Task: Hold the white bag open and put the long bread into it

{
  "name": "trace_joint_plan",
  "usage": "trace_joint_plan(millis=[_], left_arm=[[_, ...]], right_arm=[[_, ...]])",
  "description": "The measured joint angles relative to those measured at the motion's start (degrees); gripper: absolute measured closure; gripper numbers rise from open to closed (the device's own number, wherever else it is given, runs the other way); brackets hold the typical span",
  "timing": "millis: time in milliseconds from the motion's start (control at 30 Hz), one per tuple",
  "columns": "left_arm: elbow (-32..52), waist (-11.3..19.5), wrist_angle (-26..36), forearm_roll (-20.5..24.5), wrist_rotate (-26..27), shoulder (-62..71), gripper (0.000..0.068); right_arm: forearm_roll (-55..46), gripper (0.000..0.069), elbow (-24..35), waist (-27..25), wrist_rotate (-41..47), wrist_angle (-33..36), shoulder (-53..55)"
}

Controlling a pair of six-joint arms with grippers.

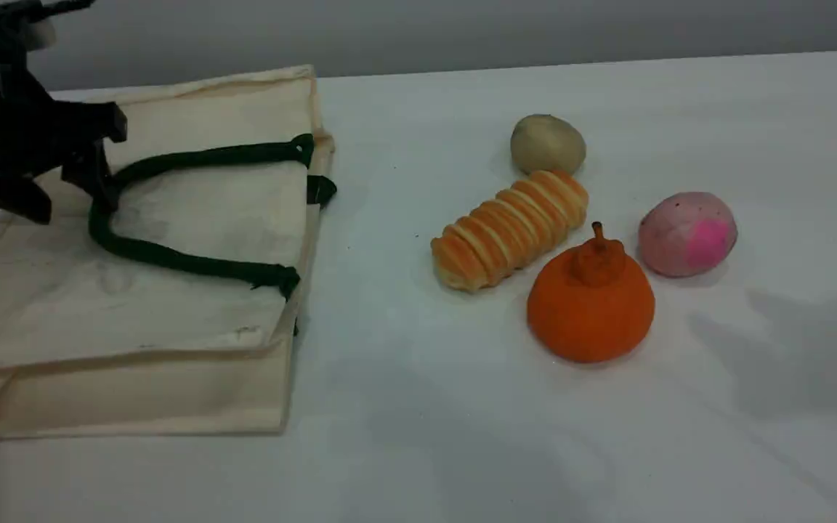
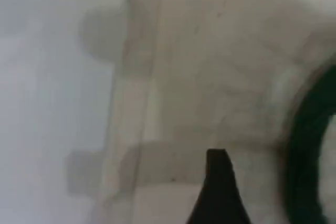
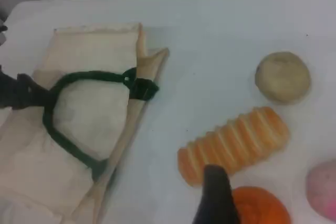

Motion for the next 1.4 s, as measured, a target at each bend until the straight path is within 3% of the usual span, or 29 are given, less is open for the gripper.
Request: trace_joint_plan(millis=[167, 267, 833, 1067, 1400], left_arm=[[-0.46, 0.00, -1.23, -3.75, 3.98, 0.78, 0.0214], [-2.68, 0.00, 1.53, -4.31, 4.39, 3.19, 0.0223], [-8.35, 0.00, 4.14, -4.51, 4.42, 14.82, 0.0232], [-8.35, 0.00, 3.80, -4.37, 4.37, 16.33, 0.0307], [-8.07, 0.00, 3.26, -5.21, 4.31, 16.70, 0.0318]], right_arm=[[0.00, 0.0231, 0.00, 0.00, 0.00, 0.00, 0.00], [0.00, 0.0231, 0.00, 0.00, 0.00, 0.00, 0.00], [0.00, 0.0231, 0.00, 0.00, 0.00, -0.32, 0.00], [0.00, 0.0231, 0.00, 0.00, 0.00, -0.32, 0.00], [0.00, 0.0231, 0.00, 0.00, 0.00, -0.32, 0.00]])
